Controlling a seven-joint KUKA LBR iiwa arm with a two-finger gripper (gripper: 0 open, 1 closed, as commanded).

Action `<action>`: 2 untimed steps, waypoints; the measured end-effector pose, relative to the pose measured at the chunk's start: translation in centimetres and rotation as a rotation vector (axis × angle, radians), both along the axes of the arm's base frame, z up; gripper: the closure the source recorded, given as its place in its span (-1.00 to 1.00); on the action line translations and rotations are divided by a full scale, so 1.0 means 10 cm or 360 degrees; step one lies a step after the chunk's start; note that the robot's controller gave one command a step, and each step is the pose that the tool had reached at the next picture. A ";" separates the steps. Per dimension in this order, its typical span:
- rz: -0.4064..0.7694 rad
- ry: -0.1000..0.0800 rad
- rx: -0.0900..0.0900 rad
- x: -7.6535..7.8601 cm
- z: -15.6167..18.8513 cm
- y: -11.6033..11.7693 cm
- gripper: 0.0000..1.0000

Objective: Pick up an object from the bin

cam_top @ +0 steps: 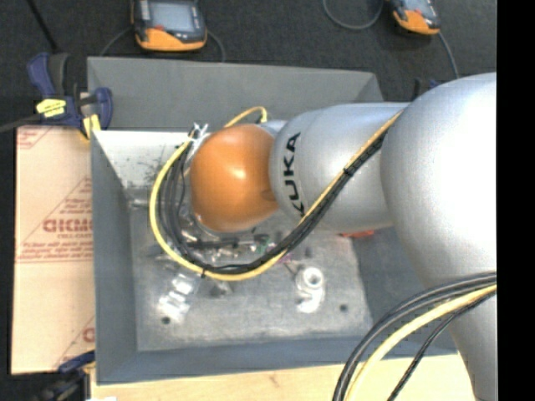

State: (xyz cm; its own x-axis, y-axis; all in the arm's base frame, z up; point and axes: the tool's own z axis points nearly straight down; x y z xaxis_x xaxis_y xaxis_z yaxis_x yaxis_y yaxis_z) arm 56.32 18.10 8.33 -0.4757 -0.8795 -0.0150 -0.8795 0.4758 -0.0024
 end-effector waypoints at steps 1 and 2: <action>0.0575 -0.0019 -0.0018 -0.13 -0.02 0.28 -1.00; 0.0319 0.0008 -0.0024 0.50 -0.11 0.55 -1.00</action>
Offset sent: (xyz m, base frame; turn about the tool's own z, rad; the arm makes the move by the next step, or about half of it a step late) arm -0.0191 0.0286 -0.0083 -0.3661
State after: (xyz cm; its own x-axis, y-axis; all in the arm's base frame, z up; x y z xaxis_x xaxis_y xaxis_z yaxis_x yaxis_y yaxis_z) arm 61.30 23.64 7.22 -0.2911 -0.9567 0.0007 -0.9567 0.2911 -0.0038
